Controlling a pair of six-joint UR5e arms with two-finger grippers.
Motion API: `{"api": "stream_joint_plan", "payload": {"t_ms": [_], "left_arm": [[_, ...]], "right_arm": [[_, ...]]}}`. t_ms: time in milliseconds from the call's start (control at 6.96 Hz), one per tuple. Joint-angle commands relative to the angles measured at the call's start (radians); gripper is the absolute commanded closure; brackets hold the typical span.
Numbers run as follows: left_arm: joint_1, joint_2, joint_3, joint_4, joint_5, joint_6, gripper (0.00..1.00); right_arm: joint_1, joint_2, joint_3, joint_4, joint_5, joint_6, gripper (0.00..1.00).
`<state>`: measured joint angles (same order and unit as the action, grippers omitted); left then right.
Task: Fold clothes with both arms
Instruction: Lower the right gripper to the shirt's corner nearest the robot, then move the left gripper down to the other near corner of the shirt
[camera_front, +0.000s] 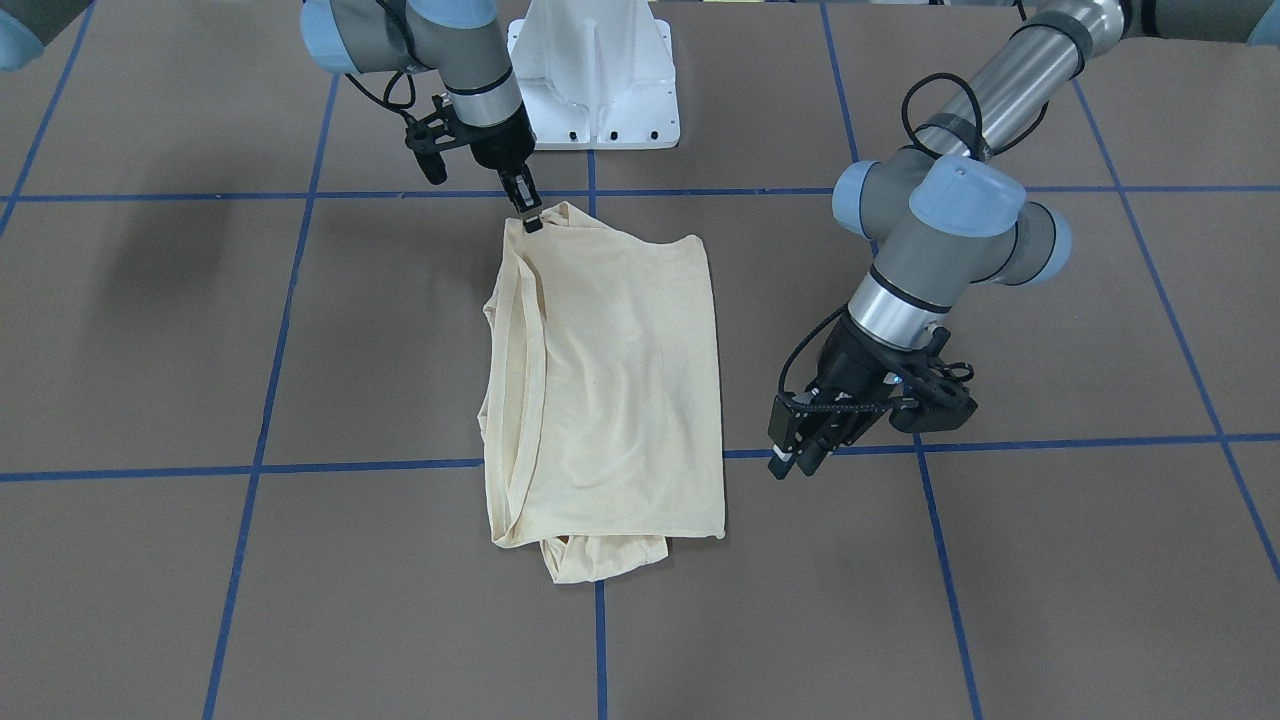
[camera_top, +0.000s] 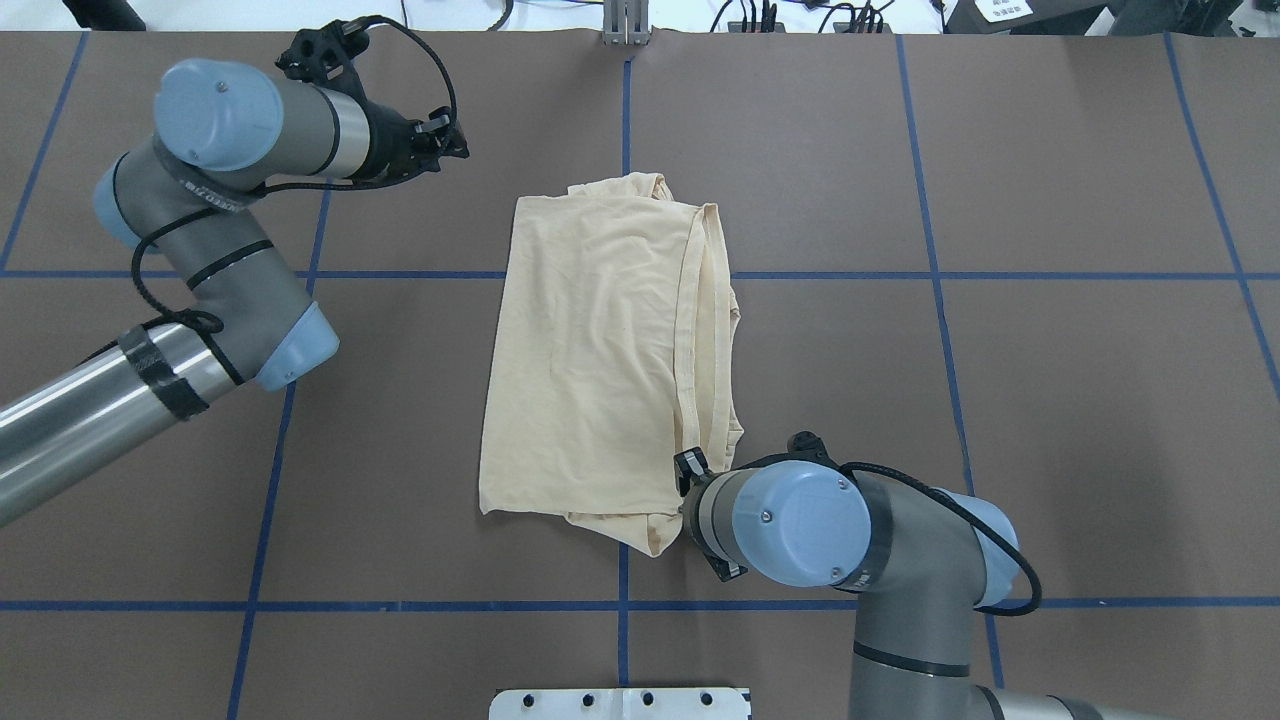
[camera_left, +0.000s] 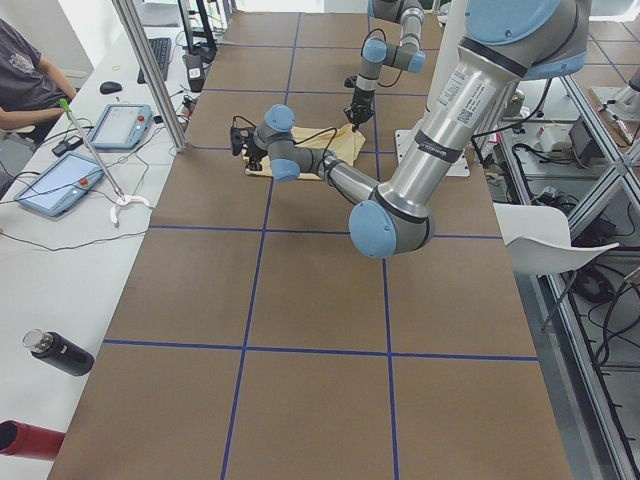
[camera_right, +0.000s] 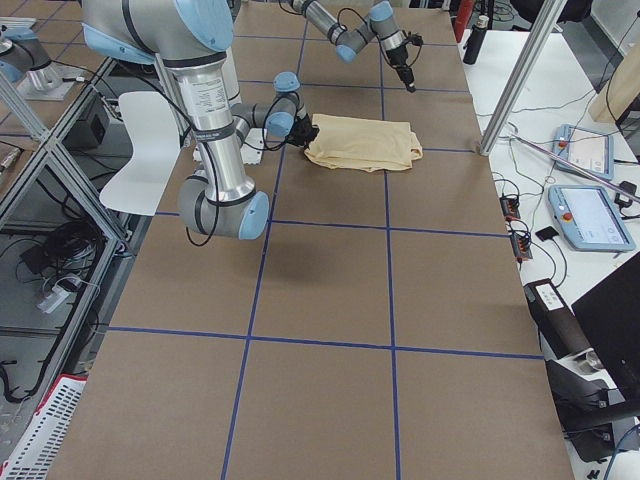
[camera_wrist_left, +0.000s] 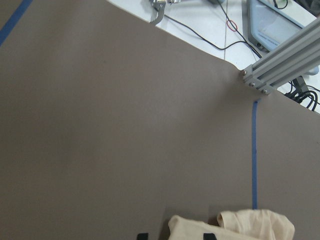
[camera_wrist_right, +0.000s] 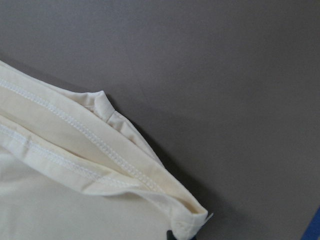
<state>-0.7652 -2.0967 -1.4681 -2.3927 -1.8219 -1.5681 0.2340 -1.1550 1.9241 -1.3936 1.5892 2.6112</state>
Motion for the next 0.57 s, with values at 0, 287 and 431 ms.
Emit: {"api": "stream_joint_plan", "payload": {"t_ms": [0,287,431], "left_arm": [[0.128,0.122,-0.177,0.000,-0.007,-0.224,0.53],[0.249,0.199,-0.295,0.047,-0.004,-0.378,0.53],[0.336,0.208,-0.343,0.128,0.051,-0.435,0.53]], "right_arm": [[-0.028,-0.021,0.041,-0.033,-0.008,0.000,1.00],[-0.035,-0.040,0.052,-0.034,-0.009,0.000,1.00],[-0.035,-0.051,0.053,-0.034,-0.009,0.000,1.00]]}}
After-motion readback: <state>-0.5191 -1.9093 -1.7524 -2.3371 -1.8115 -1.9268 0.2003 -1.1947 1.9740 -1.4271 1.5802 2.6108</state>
